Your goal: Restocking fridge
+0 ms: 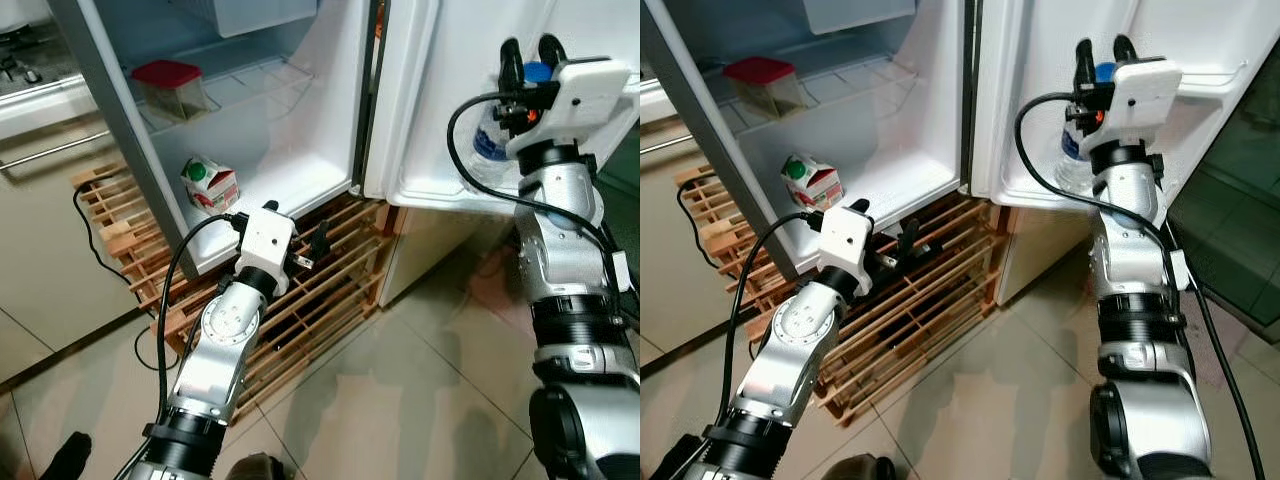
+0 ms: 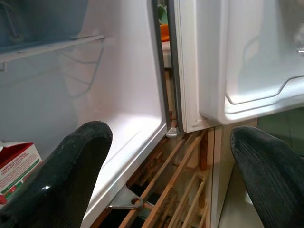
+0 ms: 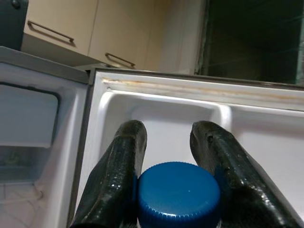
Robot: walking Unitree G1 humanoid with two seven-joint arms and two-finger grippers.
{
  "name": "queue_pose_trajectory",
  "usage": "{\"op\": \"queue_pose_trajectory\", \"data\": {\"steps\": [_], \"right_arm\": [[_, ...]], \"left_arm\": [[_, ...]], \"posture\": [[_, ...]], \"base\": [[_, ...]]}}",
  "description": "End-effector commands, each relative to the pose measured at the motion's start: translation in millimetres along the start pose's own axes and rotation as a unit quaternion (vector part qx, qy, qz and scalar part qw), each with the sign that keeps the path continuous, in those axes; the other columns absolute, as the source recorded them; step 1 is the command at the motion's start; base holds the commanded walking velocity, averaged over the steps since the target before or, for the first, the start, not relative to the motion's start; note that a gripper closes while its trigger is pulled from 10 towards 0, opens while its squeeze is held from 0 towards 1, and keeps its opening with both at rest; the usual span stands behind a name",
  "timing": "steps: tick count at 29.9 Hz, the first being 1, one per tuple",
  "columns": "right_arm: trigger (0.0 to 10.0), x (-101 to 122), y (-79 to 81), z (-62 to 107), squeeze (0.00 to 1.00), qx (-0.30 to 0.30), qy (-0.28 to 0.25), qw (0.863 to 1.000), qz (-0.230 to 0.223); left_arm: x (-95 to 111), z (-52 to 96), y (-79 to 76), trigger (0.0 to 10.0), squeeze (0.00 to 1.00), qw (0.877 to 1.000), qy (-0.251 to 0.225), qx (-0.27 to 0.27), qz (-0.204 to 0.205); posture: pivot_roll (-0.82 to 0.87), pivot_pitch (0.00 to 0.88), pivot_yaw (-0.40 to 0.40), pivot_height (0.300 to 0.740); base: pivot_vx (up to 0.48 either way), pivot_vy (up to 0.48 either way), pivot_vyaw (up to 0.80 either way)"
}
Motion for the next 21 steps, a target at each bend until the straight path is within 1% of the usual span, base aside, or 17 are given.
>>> {"op": "queue_pose_trajectory", "data": {"steps": [1, 3, 6, 10, 13, 14, 15, 16, 20, 21], "right_arm": [[0.0, 8.4, -0.5, -8.5, 0.00, 0.003, -0.029, 1.000, 0.000], [0.0, 8.1, 0.0, -9.2, 0.00, 0.004, -0.029, 1.000, 0.000], [0.0, 2.9, -0.1, -13.5, 0.00, 0.007, -0.028, 1.000, 0.000], [0.0, 7.5, 4.7, -18.2, 0.00, 0.017, -0.044, 0.999, 0.004], [0.0, 12.6, 10.5, -20.5, 0.00, 0.029, -0.065, 0.997, 0.016], [0.0, 12.6, 10.5, -20.5, 0.00, 0.029, -0.065, 0.997, 0.016], [0.0, 15.9, 15.1, -21.4, 0.00, 0.042, -0.080, 0.995, 0.030], [0.0, 17.1, 16.4, -21.4, 0.00, 0.046, -0.085, 0.995, 0.033], [0.0, 20.1, 17.1, -23.2, 0.00, 0.048, -0.095, 0.994, 0.040], [0.0, 20.1, 17.1, -23.2, 0.00, 0.048, -0.095, 0.994, 0.040]], "left_arm": [[2.4, 2.7, -1.9, 10.0, 0.00, 1.000, -0.002, 0.001, -0.003], [2.5, 3.7, -1.7, 10.0, 0.00, 1.000, -0.002, 0.002, -0.003], [3.2, 10.3, -1.0, 10.0, 0.00, 1.000, 0.001, 0.001, -0.014], [6.5, 19.5, 2.0, 10.0, 0.00, 1.000, 0.001, 0.003, -0.022], [9.3, 27.2, 6.5, 10.0, 0.00, 1.000, 0.003, 0.009, -0.025], [9.3, 27.2, 6.5, 10.0, 0.00, 1.000, 0.003, 0.009, -0.025], [8.4, 35.0, 8.8, 10.0, 0.00, 0.999, 0.013, 0.012, -0.029], [8.3, 38.2, 9.1, 10.0, 0.00, 0.999, 0.016, 0.012, -0.030], [6.9, 47.7, 12.8, 10.0, 0.00, 0.999, 0.027, 0.016, -0.034], [6.9, 47.7, 12.8, 10.0, 0.00, 0.999, 0.027, 0.016, -0.034]], "posture": [[0.11, 0.061, 0.022, 0.732], [0.11, 0.061, 0.022, 0.732], [0.13, 0.077, 0.038, 0.732], [0.17, 0.108, 0.055, 0.732], [0.18, 0.126, 0.065, 0.732], [0.18, 0.126, 0.065, 0.732], [0.20, 0.153, 0.075, 0.732], [0.20, 0.157, 0.077, 0.732], [0.21, 0.191, 0.086, 0.732], [0.21, 0.191, 0.086, 0.732]], "base": [[0.000, 0.000, 0.00], [0.000, 0.000, 0.00], [0.000, 0.000, 0.00], [0.000, 0.000, 0.00], [0.000, 0.000, 0.00], [0.000, 0.000, 0.00], [0.000, 0.000, 0.00], [0.000, 0.000, 0.00], [0.000, 0.000, 0.00], [0.000, 0.000, 0.00]]}}
Point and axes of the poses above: a point about 5 cm out from each wrist's last joint towards the gripper, its own z axis pointing back from the gripper into the wrist, its own x axis along the axis of the wrist's last joint, y = z × x, the point moved 3 cm from there along -z, pointing out of the wrist towards the gripper, and after that the axes turned 12 degrees about z, right-handed, at the moved point
